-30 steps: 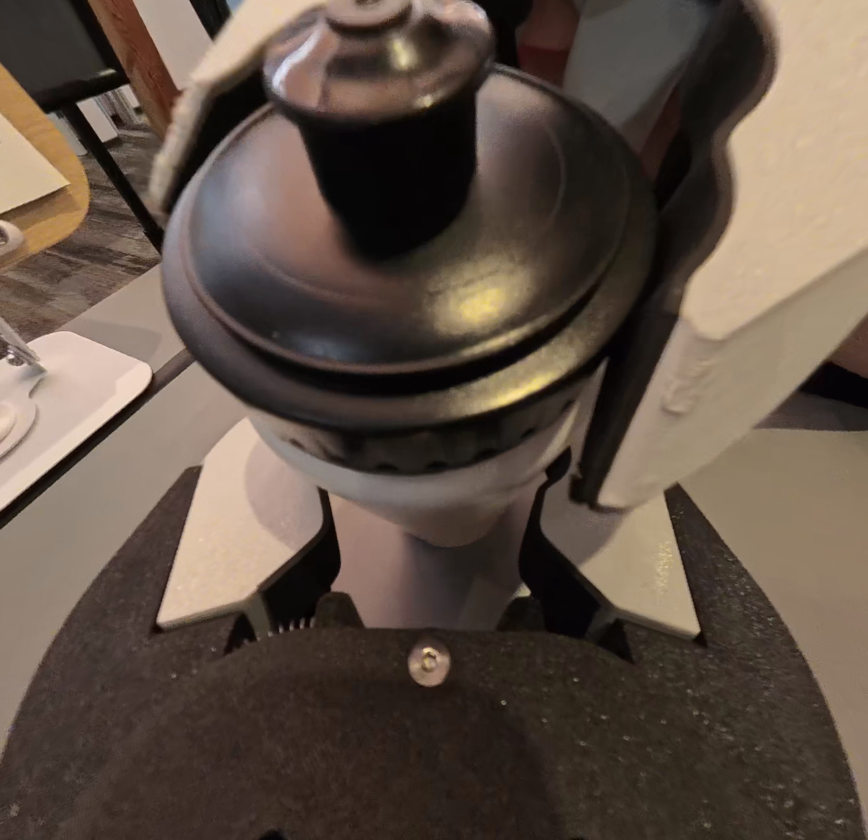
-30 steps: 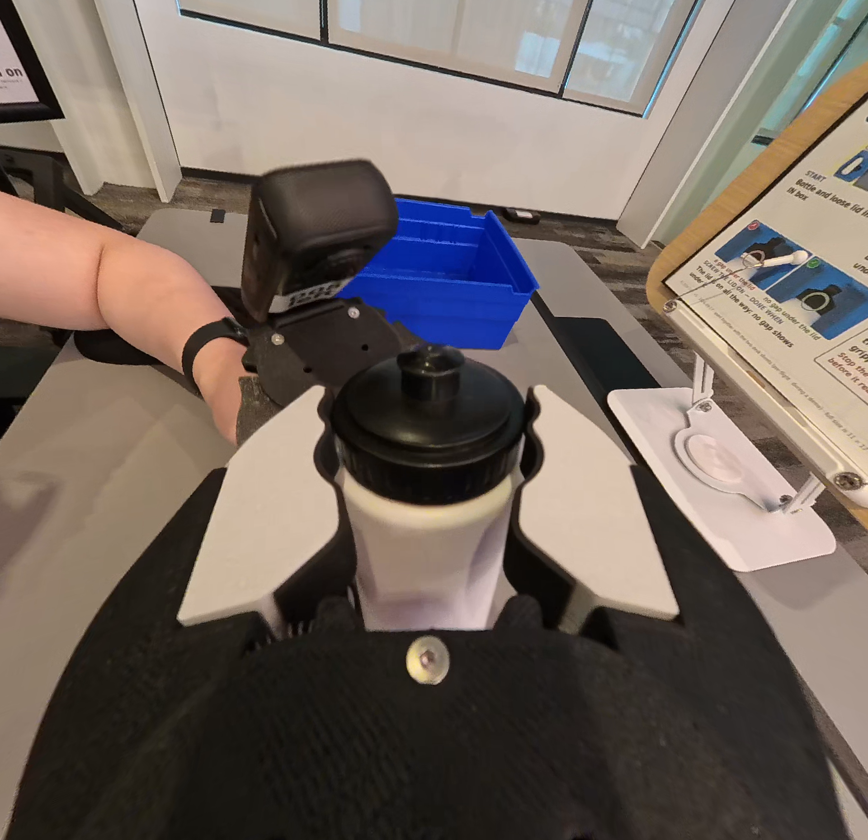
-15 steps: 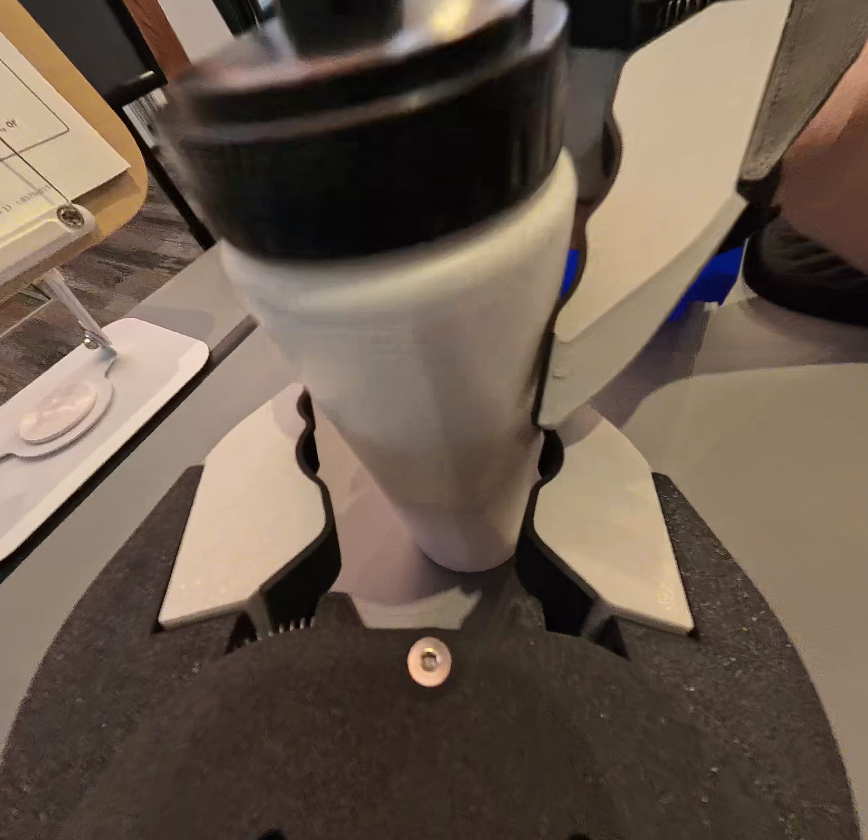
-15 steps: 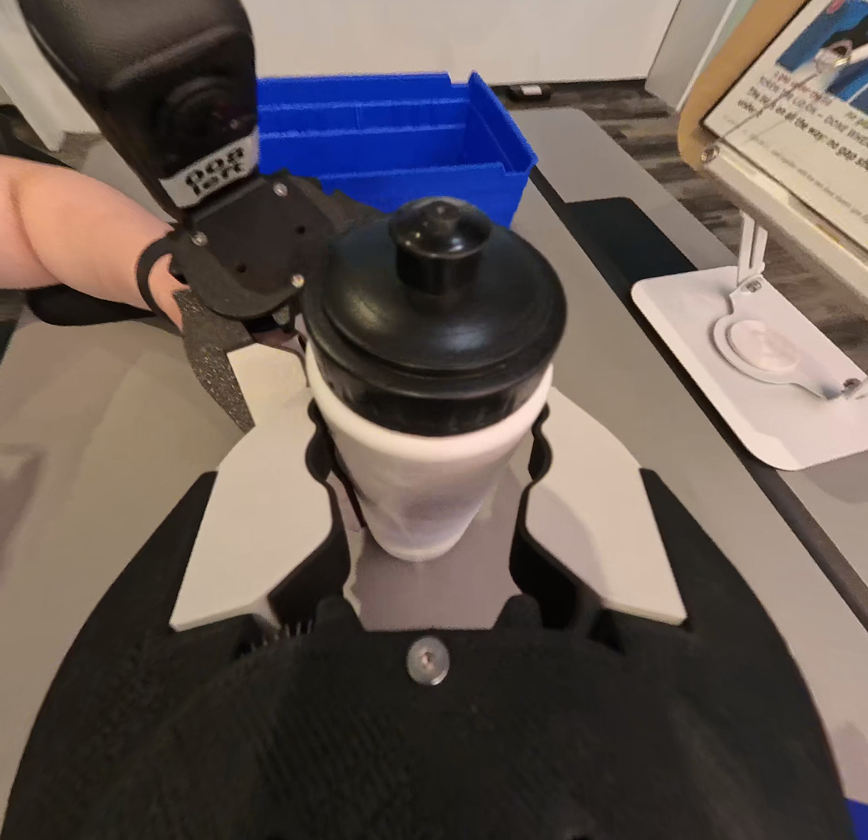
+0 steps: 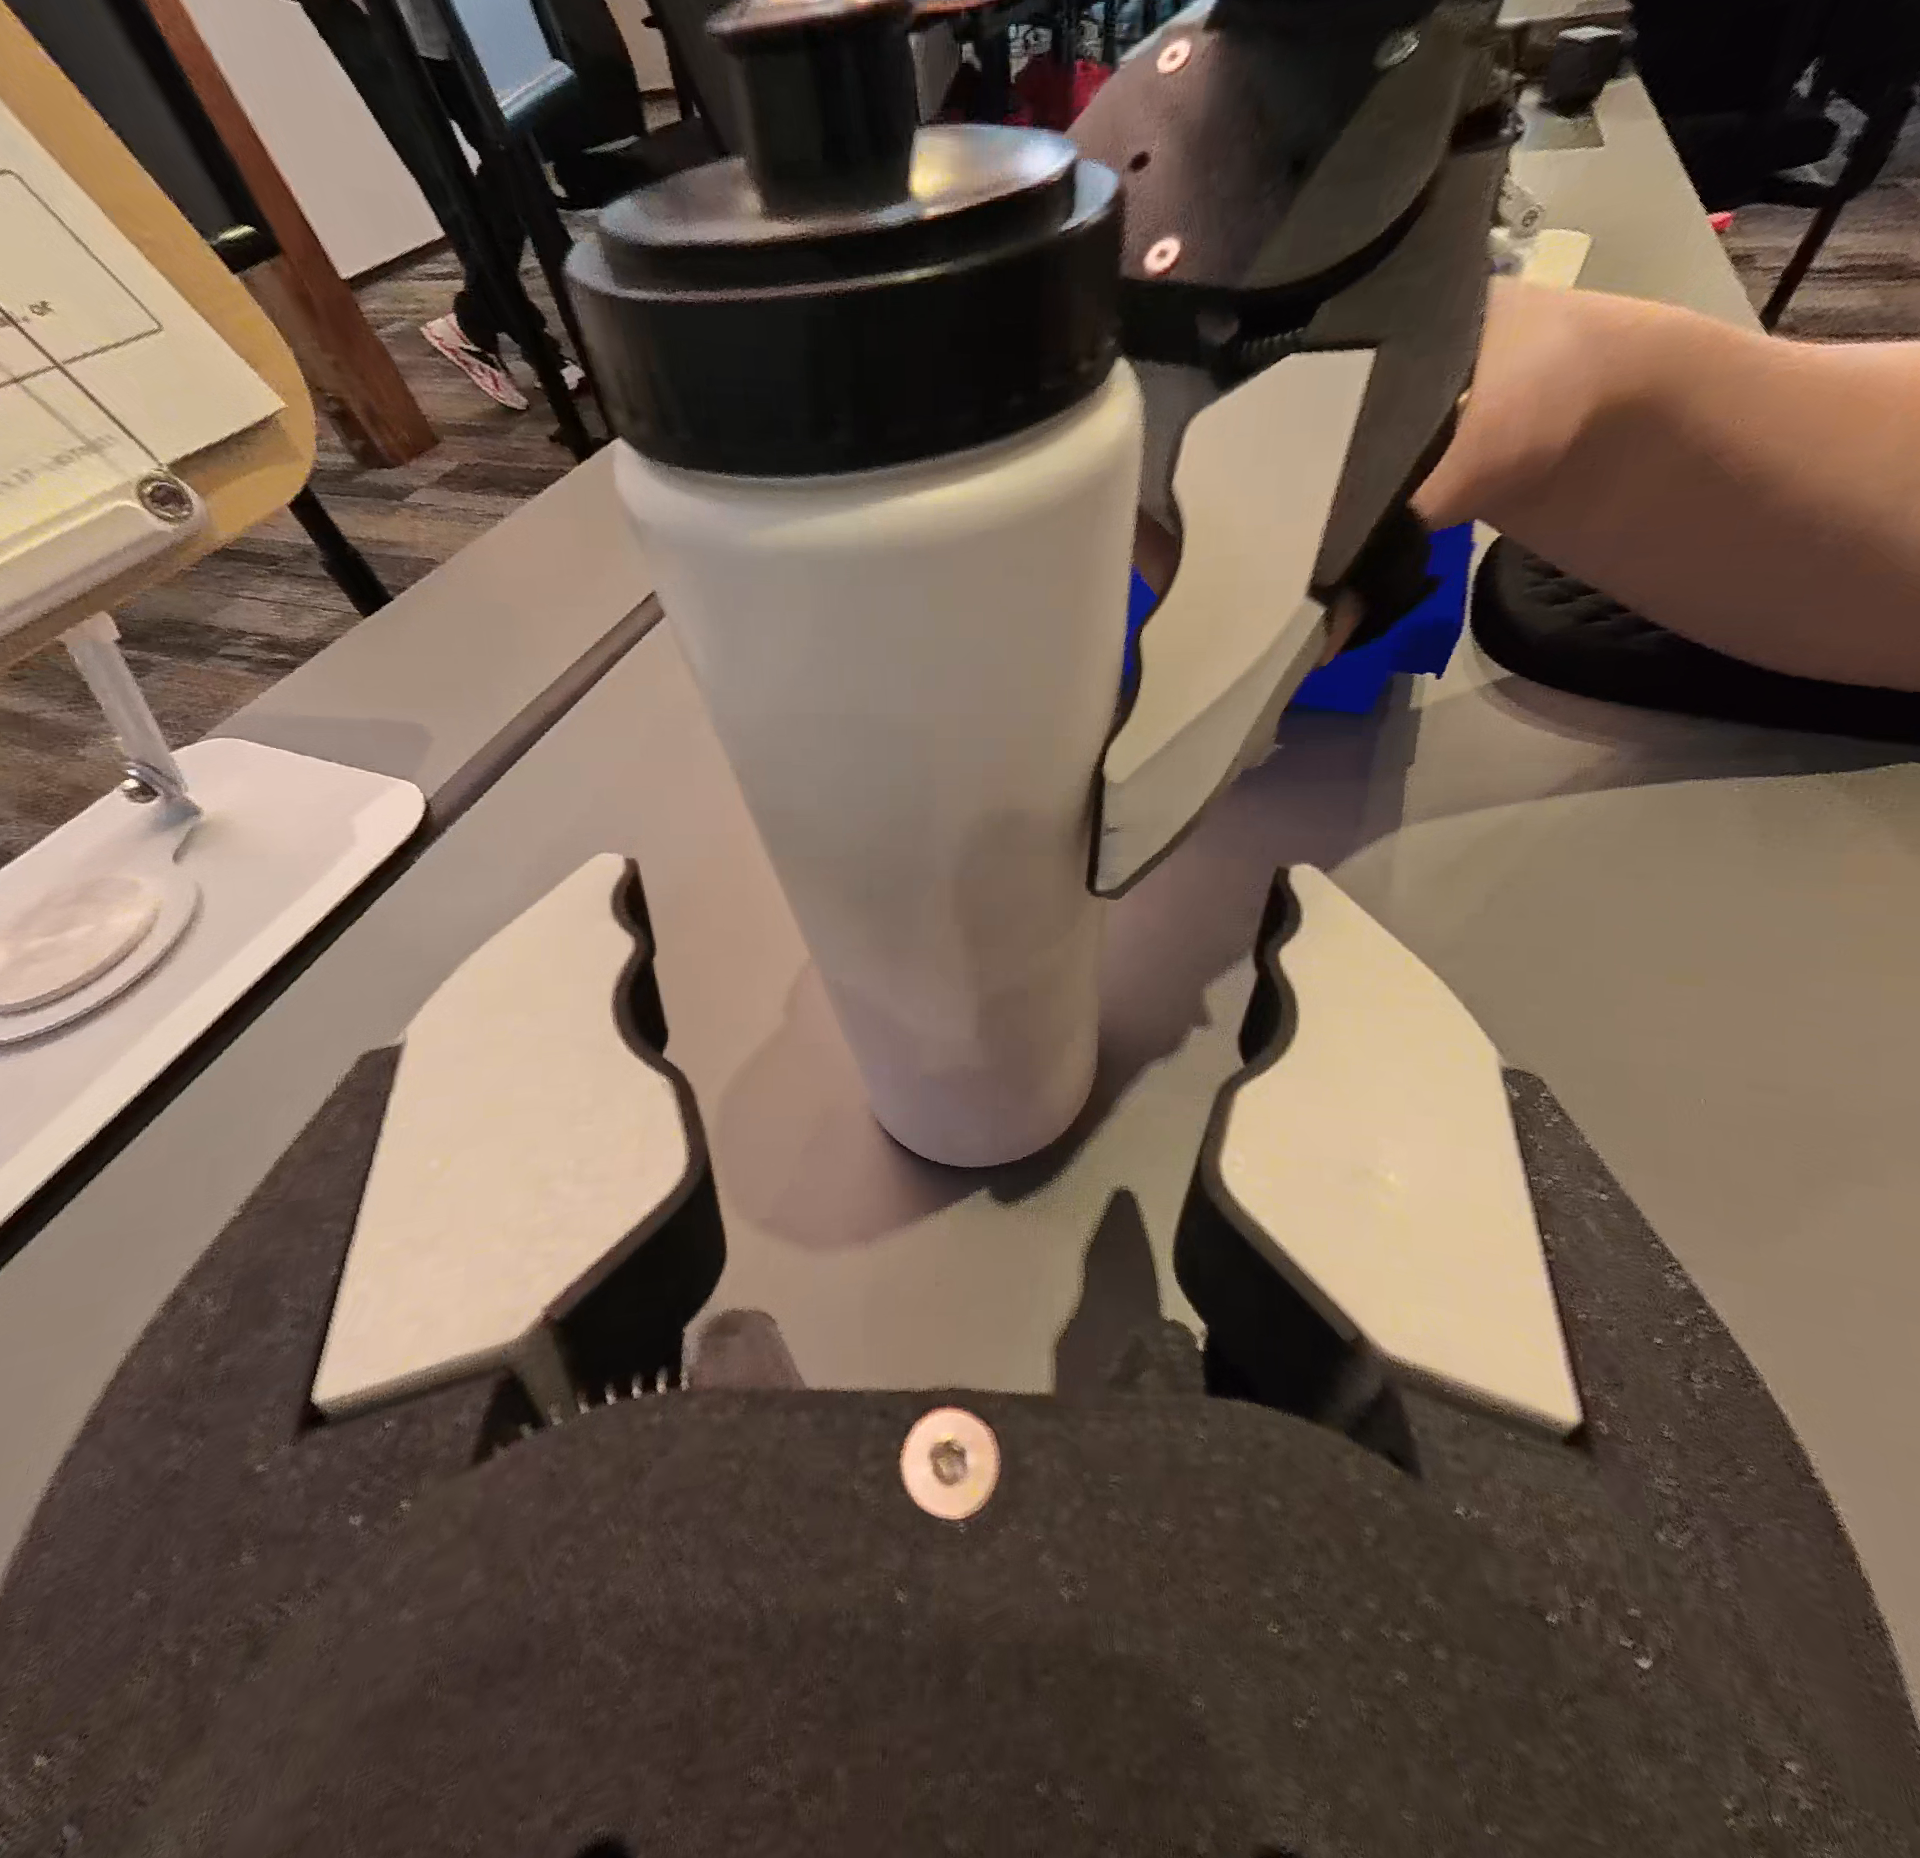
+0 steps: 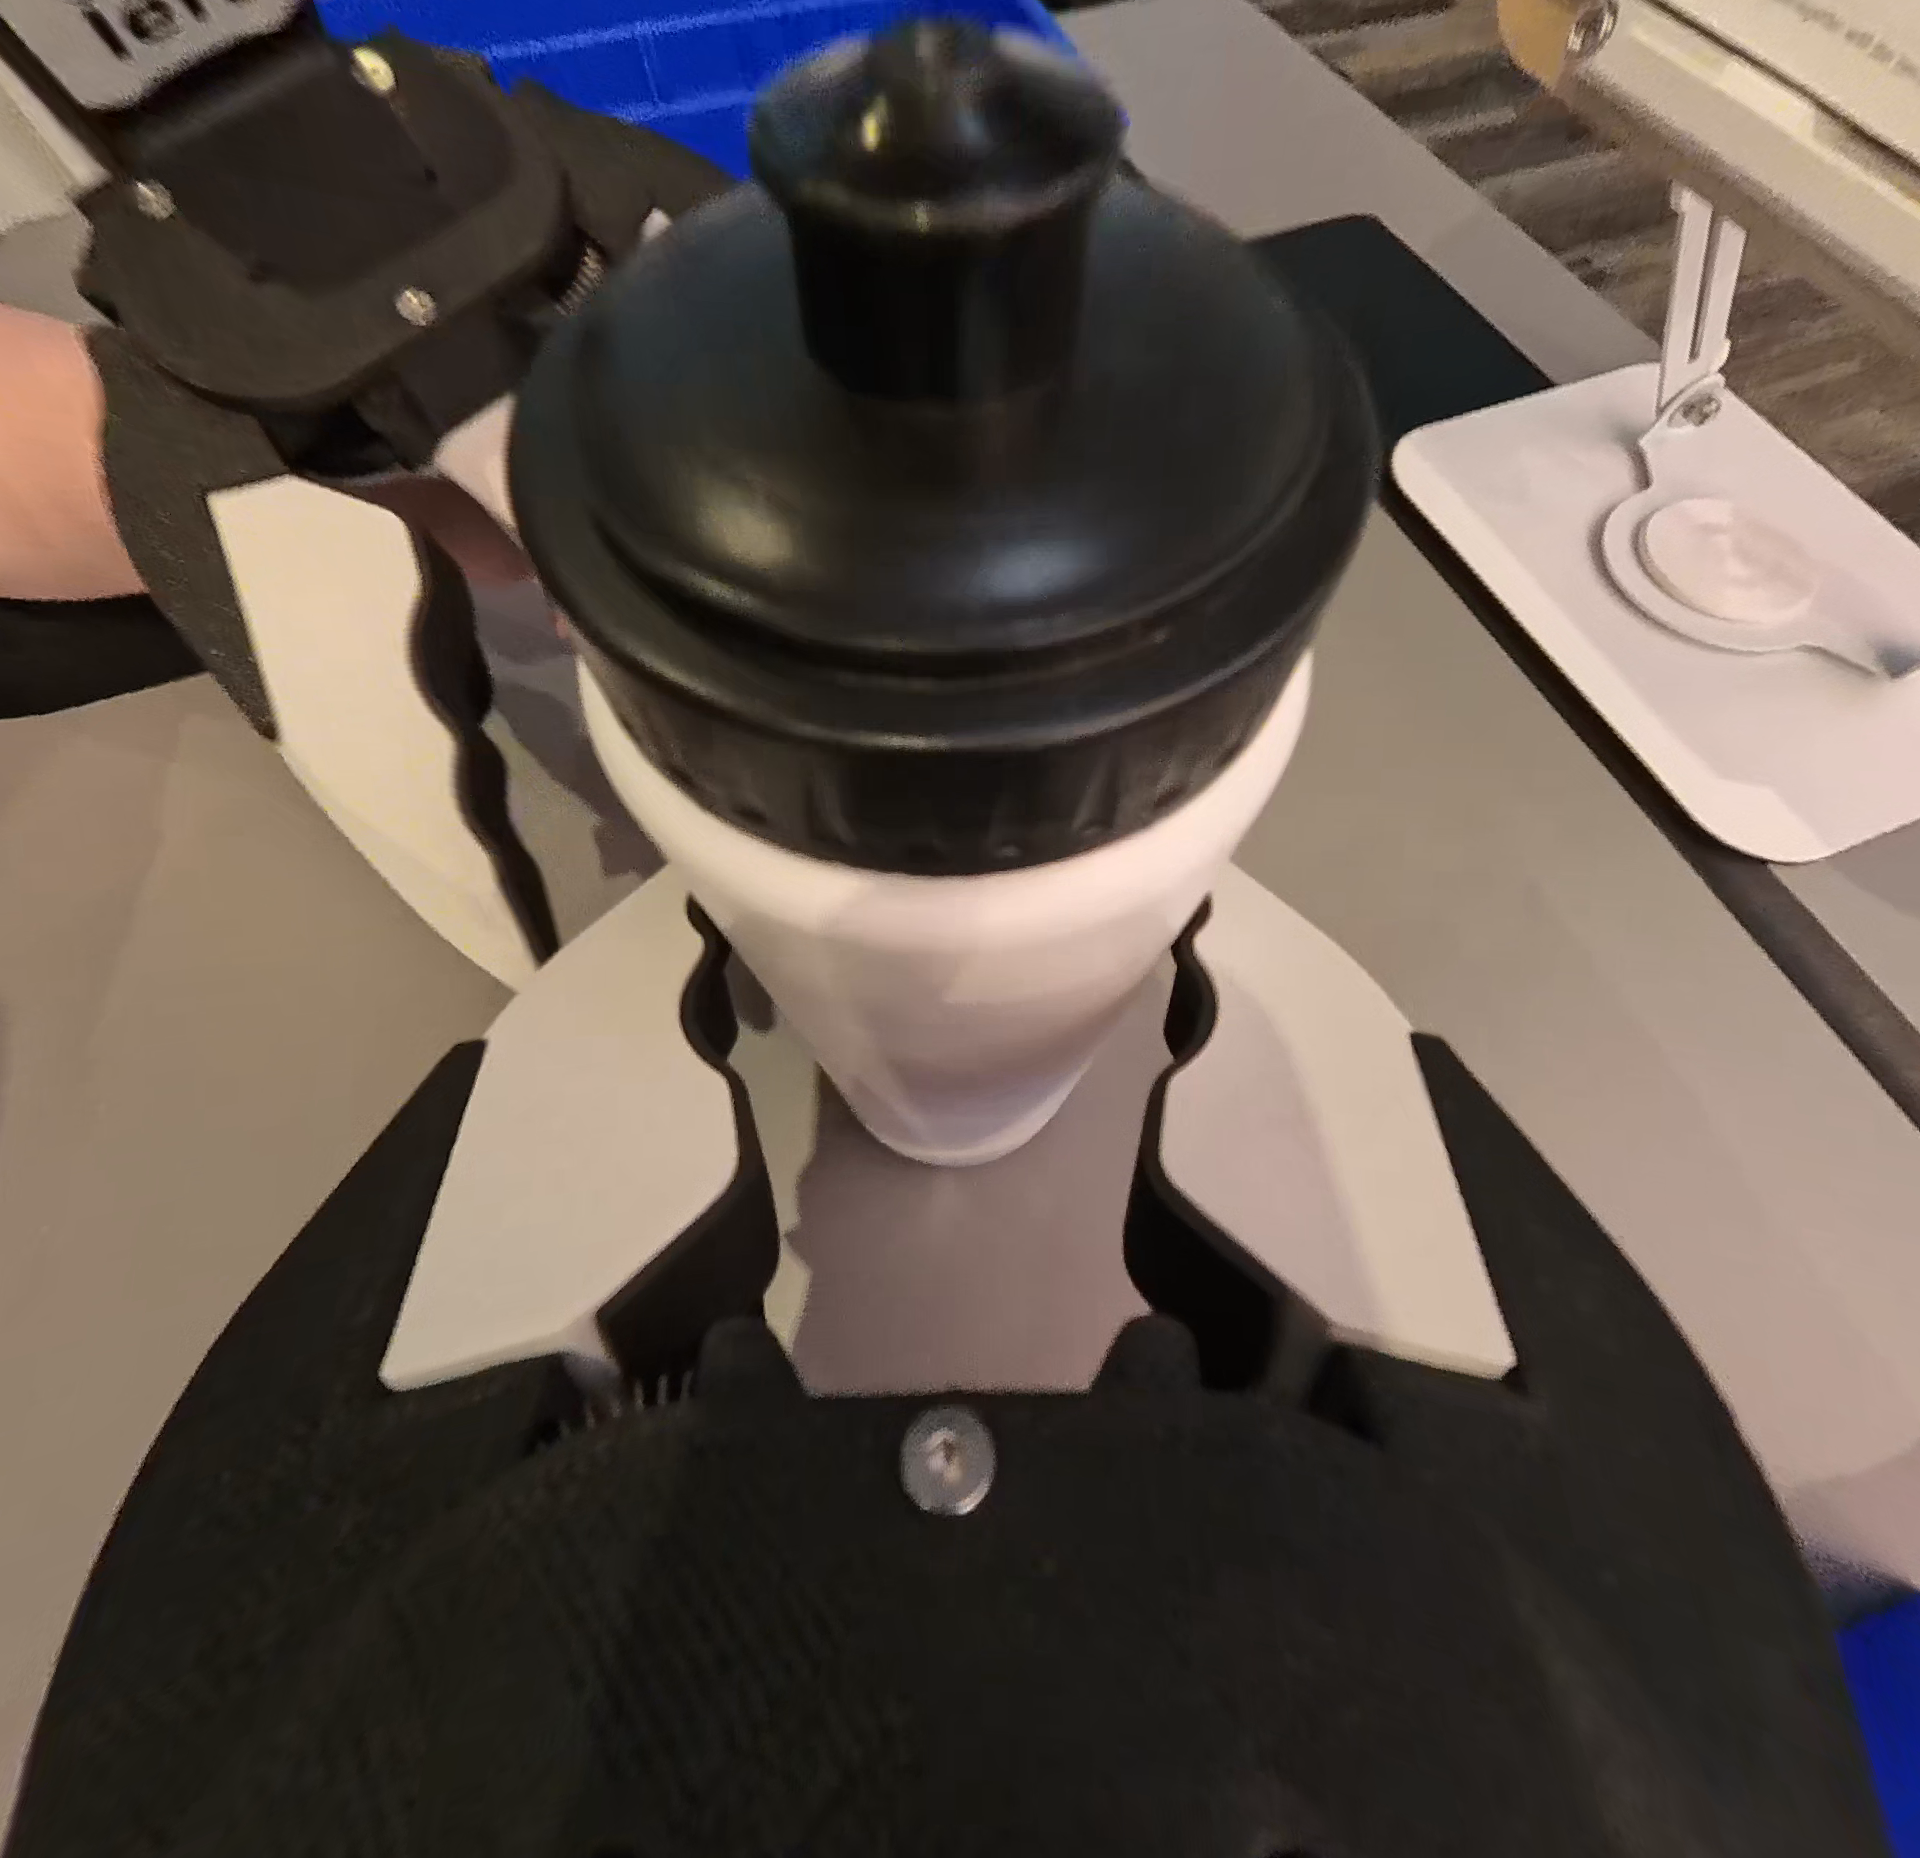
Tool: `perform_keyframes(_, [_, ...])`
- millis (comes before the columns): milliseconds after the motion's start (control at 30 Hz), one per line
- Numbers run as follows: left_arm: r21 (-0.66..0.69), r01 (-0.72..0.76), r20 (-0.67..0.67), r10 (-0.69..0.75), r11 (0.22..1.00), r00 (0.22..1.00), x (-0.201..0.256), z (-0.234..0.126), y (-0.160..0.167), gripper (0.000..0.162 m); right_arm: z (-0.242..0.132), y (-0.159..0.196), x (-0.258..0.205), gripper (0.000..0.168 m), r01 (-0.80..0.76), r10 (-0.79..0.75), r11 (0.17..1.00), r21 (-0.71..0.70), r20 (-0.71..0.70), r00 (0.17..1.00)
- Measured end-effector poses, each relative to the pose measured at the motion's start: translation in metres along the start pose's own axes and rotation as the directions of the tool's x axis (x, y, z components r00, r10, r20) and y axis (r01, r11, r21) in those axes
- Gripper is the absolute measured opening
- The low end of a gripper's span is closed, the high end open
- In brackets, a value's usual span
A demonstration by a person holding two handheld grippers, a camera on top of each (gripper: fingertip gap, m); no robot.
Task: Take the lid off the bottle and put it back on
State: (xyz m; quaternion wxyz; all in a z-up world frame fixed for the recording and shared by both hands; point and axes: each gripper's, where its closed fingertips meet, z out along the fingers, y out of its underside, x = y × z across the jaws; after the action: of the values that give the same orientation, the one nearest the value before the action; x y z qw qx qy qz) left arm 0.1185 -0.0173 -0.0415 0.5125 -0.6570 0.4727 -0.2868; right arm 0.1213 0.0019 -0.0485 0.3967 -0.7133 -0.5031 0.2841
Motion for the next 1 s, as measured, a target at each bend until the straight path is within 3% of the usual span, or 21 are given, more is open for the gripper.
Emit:
perform_keyframes(200, [0.064, 0.049, -0.021, -0.048, 0.997, 0.999, -0.005, -0.007, -0.012, 0.108, -0.001, 0.0, 0.009, 0.082, -0.076, 0.075, 0.997, 0.0, -0.045, 0.996])
perform_keyframes(333, [0.141, 0.124, -0.066, -0.115, 0.982, 0.991, -0.005, -0.013, -0.028, 0.106, -0.026, -0.018, 0.007, 0.082, -0.247, 0.239, 0.966, 0.08, 0.094, 0.966])
perform_keyframes(500, [0.176, 0.111, -0.082, -0.097, 0.978, 0.992, 0.004, -0.018, -0.043, 0.105, -0.072, -0.04, 0.013, 0.082, -0.378, 0.335, 0.91, 0.169, 0.237, 0.912])
perform_keyframes(667, [0.143, 0.113, -0.112, -0.097, 0.983, 0.989, 0.013, -0.01, -0.036, 0.105, -0.086, -0.038, 0.019, 0.082, -0.401, 0.357, 0.903, 0.156, 0.251, 0.9])
perform_keyframes(733, [0.118, 0.133, -0.129, -0.118, 0.984, 0.985, 0.015, -0.006, -0.031, 0.106, -0.112, -0.047, 0.022, 0.082, -0.356, 0.319, 0.918, 0.173, 0.212, 0.924])
perform_keyframes(833, [0.115, 0.161, -0.154, -0.142, 0.98, 0.978, 0.018, -0.004, -0.033, 0.106, -0.192, -0.05, 0.034, 0.082, -0.288, 0.288, 0.929, 0.232, 0.033, 0.957])
perform_keyframes(933, [0.11, 0.146, -0.163, -0.127, 0.983, 0.978, 0.024, -0.001, -0.037, 0.106, -0.242, 0.005, 0.063, 0.082, -0.379, 0.392, 0.92, 0.101, -0.23, 0.891])
perform_keyframes(1000, [0.102, 0.121, -0.166, -0.103, 0.987, 0.981, 0.029, 0.001, -0.037, 0.106, -0.253, 0.04, 0.083, 0.082, -0.491, 0.479, 0.87, 0.048, -0.316, 0.819])
